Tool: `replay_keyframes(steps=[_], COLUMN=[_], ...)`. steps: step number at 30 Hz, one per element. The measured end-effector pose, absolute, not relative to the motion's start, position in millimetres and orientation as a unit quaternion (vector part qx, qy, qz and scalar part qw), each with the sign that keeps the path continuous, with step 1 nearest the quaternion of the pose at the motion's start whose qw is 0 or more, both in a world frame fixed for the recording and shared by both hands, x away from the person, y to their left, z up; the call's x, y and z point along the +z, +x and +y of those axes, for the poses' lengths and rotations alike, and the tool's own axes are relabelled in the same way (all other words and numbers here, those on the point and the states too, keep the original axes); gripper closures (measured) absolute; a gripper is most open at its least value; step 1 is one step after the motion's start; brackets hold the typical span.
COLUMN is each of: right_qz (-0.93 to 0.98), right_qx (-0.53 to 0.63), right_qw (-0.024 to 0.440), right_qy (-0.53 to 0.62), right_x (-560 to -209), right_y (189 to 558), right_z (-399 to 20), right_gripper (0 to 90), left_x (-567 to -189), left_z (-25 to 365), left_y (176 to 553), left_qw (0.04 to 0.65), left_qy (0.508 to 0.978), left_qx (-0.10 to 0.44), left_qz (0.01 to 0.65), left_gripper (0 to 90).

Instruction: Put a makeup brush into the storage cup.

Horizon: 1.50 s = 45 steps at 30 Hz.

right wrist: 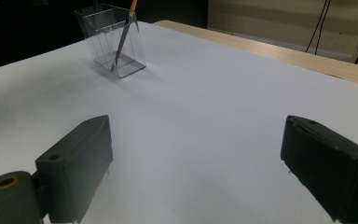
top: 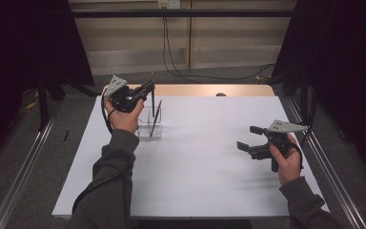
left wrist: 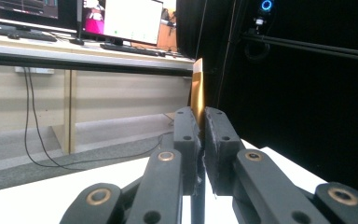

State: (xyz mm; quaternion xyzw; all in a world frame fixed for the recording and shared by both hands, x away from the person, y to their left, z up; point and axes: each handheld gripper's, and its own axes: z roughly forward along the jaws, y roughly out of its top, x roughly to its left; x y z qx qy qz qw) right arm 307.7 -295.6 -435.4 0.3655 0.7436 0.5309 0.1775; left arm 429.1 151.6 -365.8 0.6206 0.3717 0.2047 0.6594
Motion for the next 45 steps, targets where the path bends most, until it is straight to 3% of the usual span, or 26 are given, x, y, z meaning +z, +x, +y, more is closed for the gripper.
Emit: replay_keyframes(steps=[11,45], right_qz=[0.744,0.745], right_qx=[0.531,0.529], right_qw=[0.177,0.176], right_qy=[0.365,0.366], right_x=[-435.2,-435.3], right_y=[307.5,308.1], right_z=[-296.4,-294.6], right_gripper=[8.5,8.2], left_x=[-377.6,-393.7], left_z=[152.4,154.4], left_y=[432.8,429.0], left_qw=[0.636,0.631], left_qy=[0.642,0.642], left_qx=[0.219,0.225], left_qz=[0.369,0.372], left_gripper=[84.1,84.0])
